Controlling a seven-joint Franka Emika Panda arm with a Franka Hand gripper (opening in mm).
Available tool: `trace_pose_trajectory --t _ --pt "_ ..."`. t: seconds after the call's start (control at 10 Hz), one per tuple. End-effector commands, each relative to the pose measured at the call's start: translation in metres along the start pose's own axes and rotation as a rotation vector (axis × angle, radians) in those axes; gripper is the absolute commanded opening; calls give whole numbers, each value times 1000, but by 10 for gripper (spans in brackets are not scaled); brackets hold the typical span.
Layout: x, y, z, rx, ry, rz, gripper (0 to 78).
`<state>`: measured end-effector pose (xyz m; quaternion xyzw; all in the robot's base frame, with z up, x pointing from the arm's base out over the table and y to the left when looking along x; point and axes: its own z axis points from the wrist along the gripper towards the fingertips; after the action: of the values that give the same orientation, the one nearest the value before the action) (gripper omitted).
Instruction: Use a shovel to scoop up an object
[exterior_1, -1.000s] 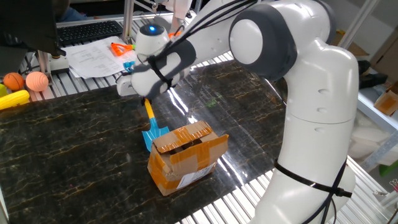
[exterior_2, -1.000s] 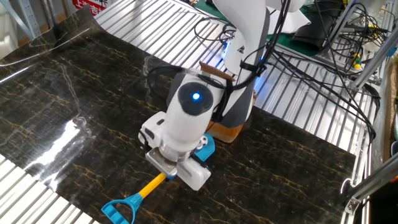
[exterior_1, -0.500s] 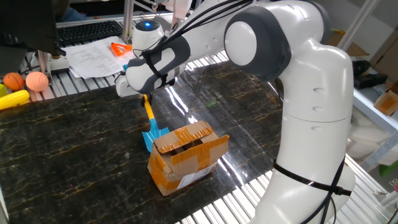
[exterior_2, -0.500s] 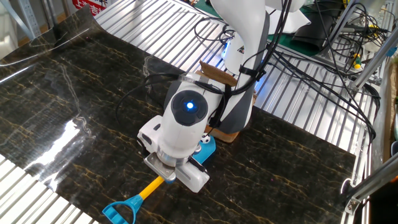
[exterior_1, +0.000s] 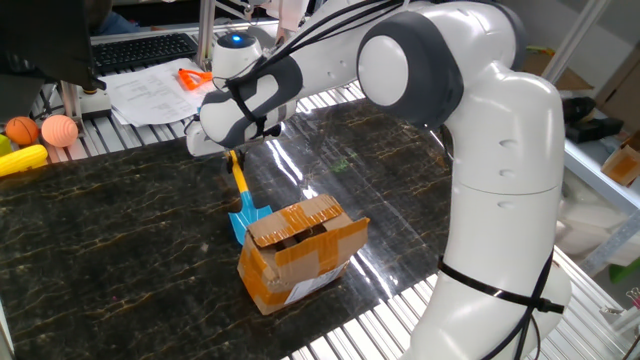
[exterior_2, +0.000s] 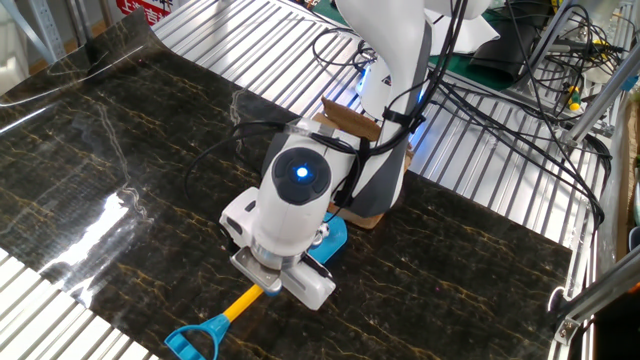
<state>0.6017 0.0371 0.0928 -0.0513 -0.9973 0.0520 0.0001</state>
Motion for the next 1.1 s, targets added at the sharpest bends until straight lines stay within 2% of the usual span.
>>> trace_pose_trajectory --t 0.1,0.8,1.1 --pt "-5 2 -2 -1 9 -1 13" --pt "-15 6 -6 -3 15 -4 13" --pt "-16 6 -7 -2 30 -4 13"
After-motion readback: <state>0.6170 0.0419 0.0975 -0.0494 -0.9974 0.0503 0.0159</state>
